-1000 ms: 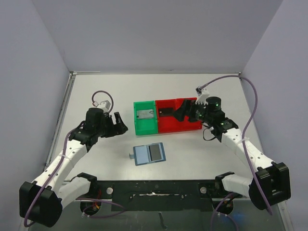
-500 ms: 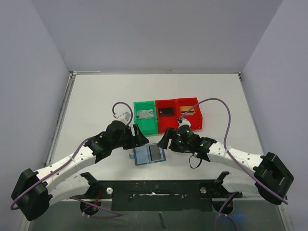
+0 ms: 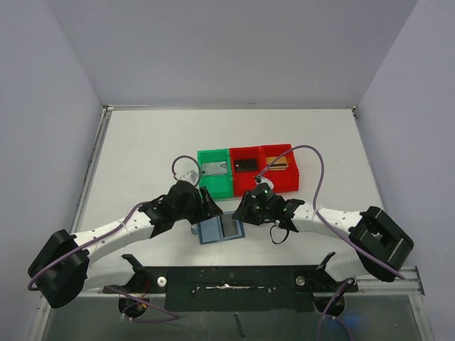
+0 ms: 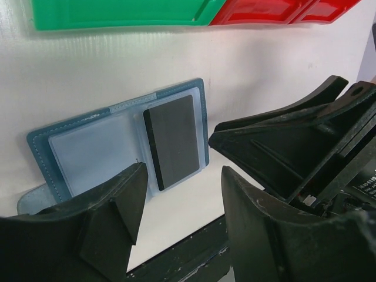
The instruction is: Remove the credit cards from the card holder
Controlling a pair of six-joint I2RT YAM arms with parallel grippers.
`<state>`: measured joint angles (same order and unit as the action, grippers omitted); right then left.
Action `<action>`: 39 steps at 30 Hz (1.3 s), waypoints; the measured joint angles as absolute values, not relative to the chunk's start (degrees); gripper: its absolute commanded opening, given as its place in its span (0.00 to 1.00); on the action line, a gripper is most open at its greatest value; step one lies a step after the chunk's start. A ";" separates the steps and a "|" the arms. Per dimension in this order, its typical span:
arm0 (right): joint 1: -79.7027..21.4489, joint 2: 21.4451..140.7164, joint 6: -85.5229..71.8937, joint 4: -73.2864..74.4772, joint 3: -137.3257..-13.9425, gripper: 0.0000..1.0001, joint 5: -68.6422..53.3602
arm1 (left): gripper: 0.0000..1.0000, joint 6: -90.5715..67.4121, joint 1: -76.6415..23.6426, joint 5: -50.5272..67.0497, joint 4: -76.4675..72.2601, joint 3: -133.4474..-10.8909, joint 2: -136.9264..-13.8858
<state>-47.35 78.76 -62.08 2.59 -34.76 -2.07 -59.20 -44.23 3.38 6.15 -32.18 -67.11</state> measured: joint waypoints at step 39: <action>-46.57 87.07 -63.77 -0.89 -36.42 0.23 -6.74 | 0.23 -69.56 -46.83 3.14 -4.36 -26.46 -78.54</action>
